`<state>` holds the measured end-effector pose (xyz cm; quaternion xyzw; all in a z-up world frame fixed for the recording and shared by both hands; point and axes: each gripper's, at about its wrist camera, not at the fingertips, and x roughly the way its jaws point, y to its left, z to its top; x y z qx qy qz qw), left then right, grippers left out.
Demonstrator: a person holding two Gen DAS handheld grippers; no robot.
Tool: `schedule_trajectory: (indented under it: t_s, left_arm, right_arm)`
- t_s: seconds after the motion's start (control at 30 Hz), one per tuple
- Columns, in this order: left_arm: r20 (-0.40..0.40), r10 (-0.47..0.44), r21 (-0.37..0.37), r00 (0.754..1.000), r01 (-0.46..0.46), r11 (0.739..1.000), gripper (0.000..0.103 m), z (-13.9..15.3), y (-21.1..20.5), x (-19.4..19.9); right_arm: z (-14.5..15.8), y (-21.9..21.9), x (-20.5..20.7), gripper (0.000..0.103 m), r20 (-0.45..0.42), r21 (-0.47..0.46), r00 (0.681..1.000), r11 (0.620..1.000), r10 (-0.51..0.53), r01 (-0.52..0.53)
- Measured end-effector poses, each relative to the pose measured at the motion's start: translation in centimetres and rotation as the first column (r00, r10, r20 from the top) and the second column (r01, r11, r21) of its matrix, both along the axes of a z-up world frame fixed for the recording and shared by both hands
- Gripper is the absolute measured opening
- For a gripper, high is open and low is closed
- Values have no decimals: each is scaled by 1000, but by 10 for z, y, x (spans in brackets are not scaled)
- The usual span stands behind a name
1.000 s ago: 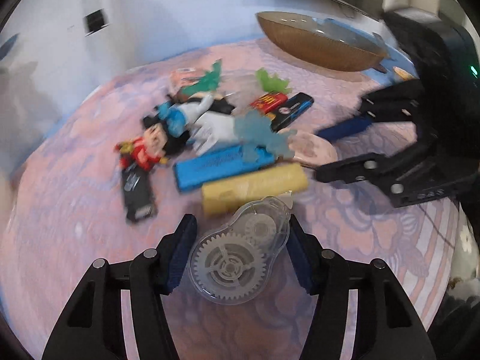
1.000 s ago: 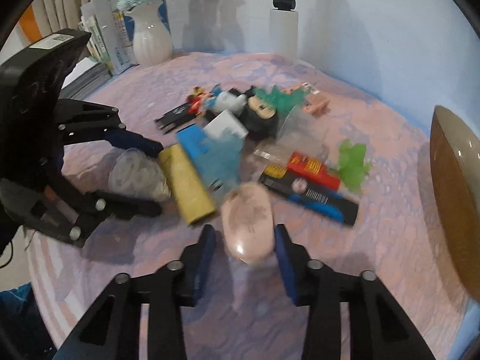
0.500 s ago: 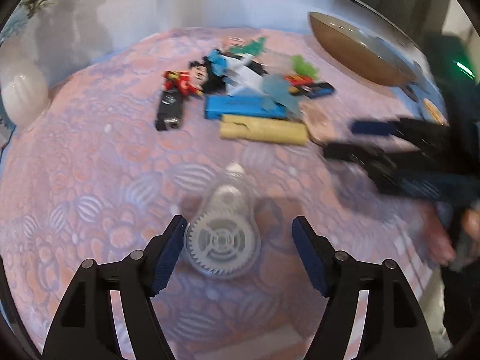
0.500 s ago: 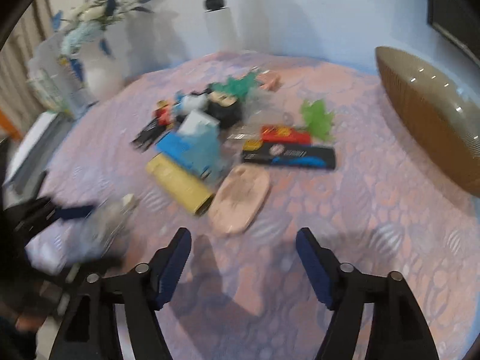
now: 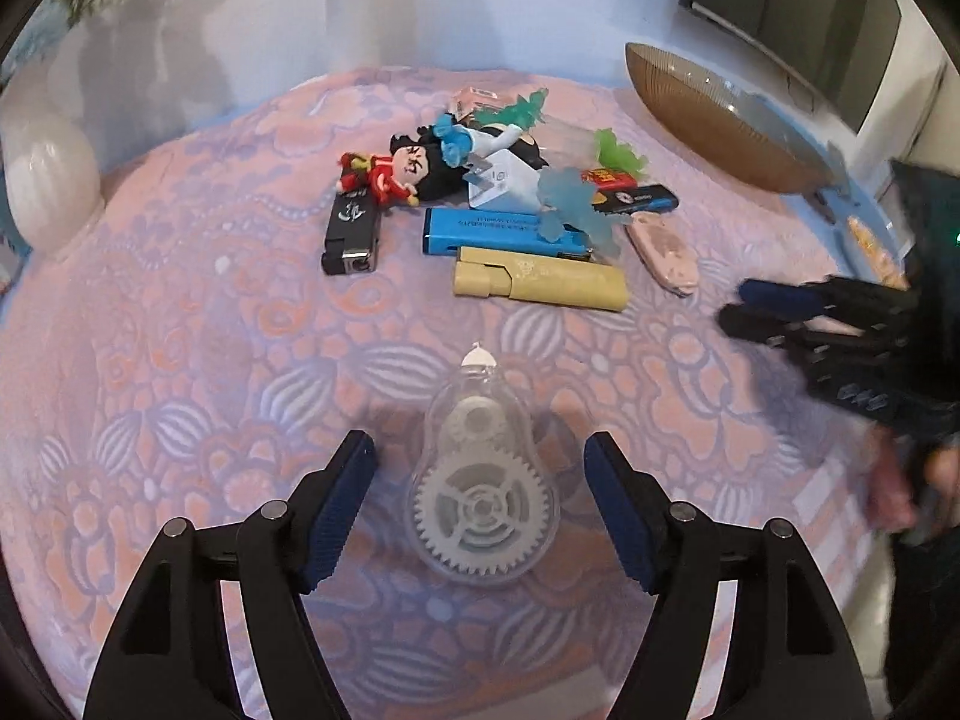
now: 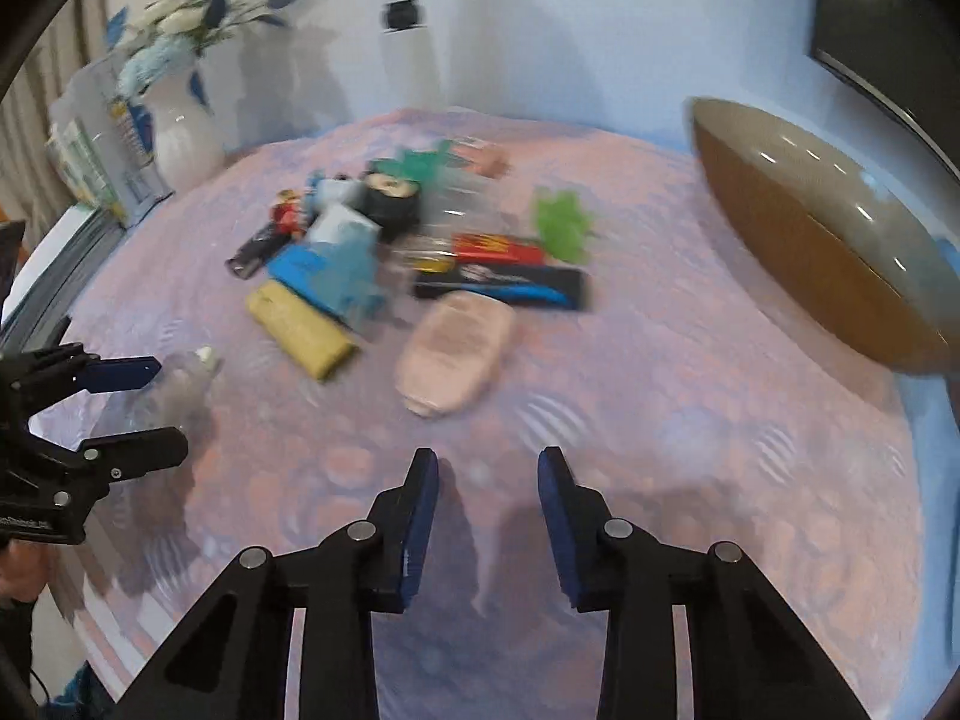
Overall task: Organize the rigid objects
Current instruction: 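Grasp the clear gear tape dispenser with left gripper while right gripper grasps pink floral case, then carry both held items over the brown glass bowl and open both grippers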
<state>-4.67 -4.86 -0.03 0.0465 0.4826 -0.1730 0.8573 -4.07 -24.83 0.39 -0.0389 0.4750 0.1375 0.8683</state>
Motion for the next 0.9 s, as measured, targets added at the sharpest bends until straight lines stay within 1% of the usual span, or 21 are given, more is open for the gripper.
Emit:
schedule_trajectory:
  t_s: [0.07,0.1,0.13,0.17,0.2,0.23,0.3,0.33,0.37,0.4,0.43,0.47,0.57,0.6,0.63,0.67,0.7,0.77,0.83,0.9]
  left_arm:
    - [28,3,27,1000,-4,1000,71,-2,-5,1]
    - [42,6,39,999,-8,999,70,-3,-8,1]
    - [50,10,44,999,-12,999,70,-3,-9,2]
    - [58,12,49,998,-15,999,68,-3,-10,2]
    - [67,10,50,998,-13,999,61,-3,-11,1]
    - [72,7,51,997,-10,999,58,-2,-12,1]
    - [87,-2,60,996,-4,998,42,-1,-16,0]
    - [91,-3,63,996,-3,998,40,-1,-17,0]
    - [98,-2,73,995,-5,997,40,-1,-18,0]
    - [106,-4,78,994,-5,997,40,0,-19,-1]
    - [120,-4,78,993,-6,997,40,1,-19,-2]
    - [132,-3,70,991,-6,998,40,3,-18,-4]
    - [170,-7,-25,985,12,1000,40,20,-12,-9]
    - [190,-9,-51,982,19,999,40,30,-13,-9]
    - [208,-11,-59,978,24,998,39,38,-16,-8]
    - [227,-17,-68,974,34,997,32,49,-22,-6]
    - [236,-27,-79,971,47,996,32,57,-28,-3]
    - [278,-57,-106,959,90,990,32,82,-51,8]
    - [312,-90,-116,946,133,984,32,101,-77,19]
    - [320,-135,-153,938,191,970,32,118,-104,35]
  right_arm:
    - [5,-5,3,46,-30,66,999,998,16,-14]
    - [7,-4,4,62,-29,70,999,997,13,-11]
    - [10,-1,7,67,-13,58,1000,998,-7,8]
    - [10,4,11,67,-7,63,1000,998,-14,15]
    - [9,7,15,67,-16,80,1000,997,-15,16]
    - [7,11,21,67,-29,98,999,995,-26,28]
    - [-2,20,35,65,-62,107,996,991,-70,76]
    - [-3,25,40,59,-54,87,994,991,-95,99]
    - [-2,32,42,53,-21,47,993,992,-117,118]
    - [-3,40,44,38,0,-9,993,993,-122,122]
    - [-3,46,42,37,19,-47,993,992,-117,118]
    - [-2,46,40,37,26,-45,994,993,-105,106]
    - [4,31,21,37,18,40,998,998,-58,57]
    - [10,21,14,37,27,73,998,996,-59,57]
    - [17,10,9,37,41,94,997,993,-69,65]
    - [28,-3,4,37,64,112,994,990,-87,80]
    - [43,-18,-1,37,95,133,989,986,-110,97]
    - [77,-52,-9,37,172,162,969,976,-175,148]
    - [100,-79,-8,37,208,181,952,966,-223,186]
    - [118,-108,-4,37,227,204,936,953,-269,224]
